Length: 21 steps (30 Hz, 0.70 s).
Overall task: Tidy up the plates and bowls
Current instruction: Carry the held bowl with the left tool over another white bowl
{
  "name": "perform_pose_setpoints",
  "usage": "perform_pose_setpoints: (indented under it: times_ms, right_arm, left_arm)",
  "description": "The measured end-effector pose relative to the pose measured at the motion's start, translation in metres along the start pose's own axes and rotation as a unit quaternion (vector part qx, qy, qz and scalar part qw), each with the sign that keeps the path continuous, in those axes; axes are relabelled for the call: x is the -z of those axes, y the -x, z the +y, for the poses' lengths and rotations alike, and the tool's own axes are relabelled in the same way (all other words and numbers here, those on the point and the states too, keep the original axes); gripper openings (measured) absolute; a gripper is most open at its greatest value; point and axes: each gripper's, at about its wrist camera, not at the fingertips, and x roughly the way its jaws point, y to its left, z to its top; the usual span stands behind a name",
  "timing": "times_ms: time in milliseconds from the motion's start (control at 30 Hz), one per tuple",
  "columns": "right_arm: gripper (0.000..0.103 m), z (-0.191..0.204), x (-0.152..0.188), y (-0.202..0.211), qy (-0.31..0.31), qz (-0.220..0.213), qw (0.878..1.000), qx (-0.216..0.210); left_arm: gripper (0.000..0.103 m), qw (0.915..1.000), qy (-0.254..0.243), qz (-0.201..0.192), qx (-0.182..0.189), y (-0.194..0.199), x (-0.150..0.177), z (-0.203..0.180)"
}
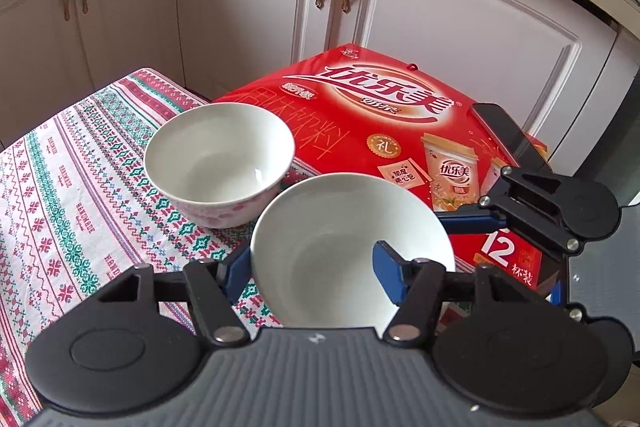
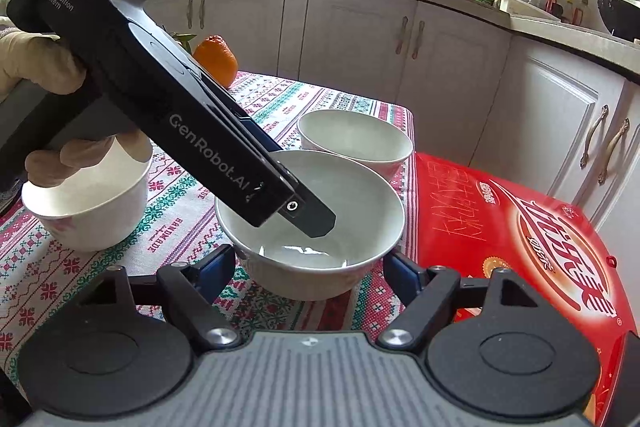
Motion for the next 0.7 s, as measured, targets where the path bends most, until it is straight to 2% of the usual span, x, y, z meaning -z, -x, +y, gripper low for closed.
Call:
perform_pose_setpoints:
  times_ms: [367,700]
  right_arm:
    - [0.084,0.015,-0.012,0.03,0.01,-0.018,1.0,-0.011]
    - [0.084,0.045,-0.036,0.045,0.031,-0.043,0.998,-0.039]
  left_arm:
    - [0.063,0.9997,0.0,-0.021,-0.008,0.041,0.006,-0.007]
    - [0.063,0.9979,0.013,-0.051,-0.038,0.095,0.022,0.003]
